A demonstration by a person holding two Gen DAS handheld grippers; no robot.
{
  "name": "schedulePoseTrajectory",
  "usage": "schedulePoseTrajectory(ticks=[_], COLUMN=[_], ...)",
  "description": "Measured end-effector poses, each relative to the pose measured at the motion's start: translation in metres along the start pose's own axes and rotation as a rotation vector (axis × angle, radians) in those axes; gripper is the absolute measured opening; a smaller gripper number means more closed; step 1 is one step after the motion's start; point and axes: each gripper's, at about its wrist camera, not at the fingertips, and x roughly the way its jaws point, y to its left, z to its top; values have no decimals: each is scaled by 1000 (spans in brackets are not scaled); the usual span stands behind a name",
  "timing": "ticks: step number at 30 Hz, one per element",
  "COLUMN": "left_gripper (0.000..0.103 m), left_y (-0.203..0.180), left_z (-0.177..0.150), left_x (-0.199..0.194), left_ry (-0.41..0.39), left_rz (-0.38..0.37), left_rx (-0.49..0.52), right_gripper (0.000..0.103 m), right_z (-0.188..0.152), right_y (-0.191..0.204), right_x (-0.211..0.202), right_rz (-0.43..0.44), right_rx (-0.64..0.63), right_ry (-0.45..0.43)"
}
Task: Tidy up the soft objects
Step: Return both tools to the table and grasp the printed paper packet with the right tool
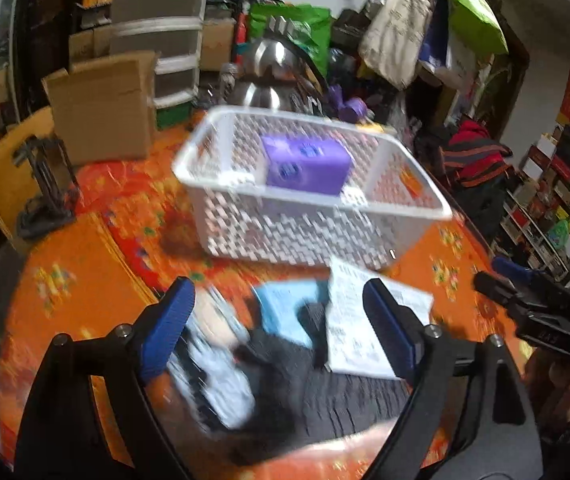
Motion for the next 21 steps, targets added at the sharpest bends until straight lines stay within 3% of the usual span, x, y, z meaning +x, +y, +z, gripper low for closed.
schedulePoseTrajectory(ticks=[5, 12, 17, 21], left_gripper=[84, 84, 70, 66], left_y=[-25, -49, -55, -63], left_z=[-38, -73, -79, -84], left_x=[18, 53, 69, 80], left_ry=[54, 126, 136, 154], left_rz=[-21, -36, -25, -29], left_rx=[43, 73, 102, 138], right_gripper=[80, 78, 63, 57], right_z=[-49, -76, -77, -77], right_y=[-5, 0, 6, 7], right_x=[15, 34, 42, 53], right_rz=[9, 75, 112, 145], right_rx=[50, 64, 45, 49], right_ry=[77, 120, 142, 173])
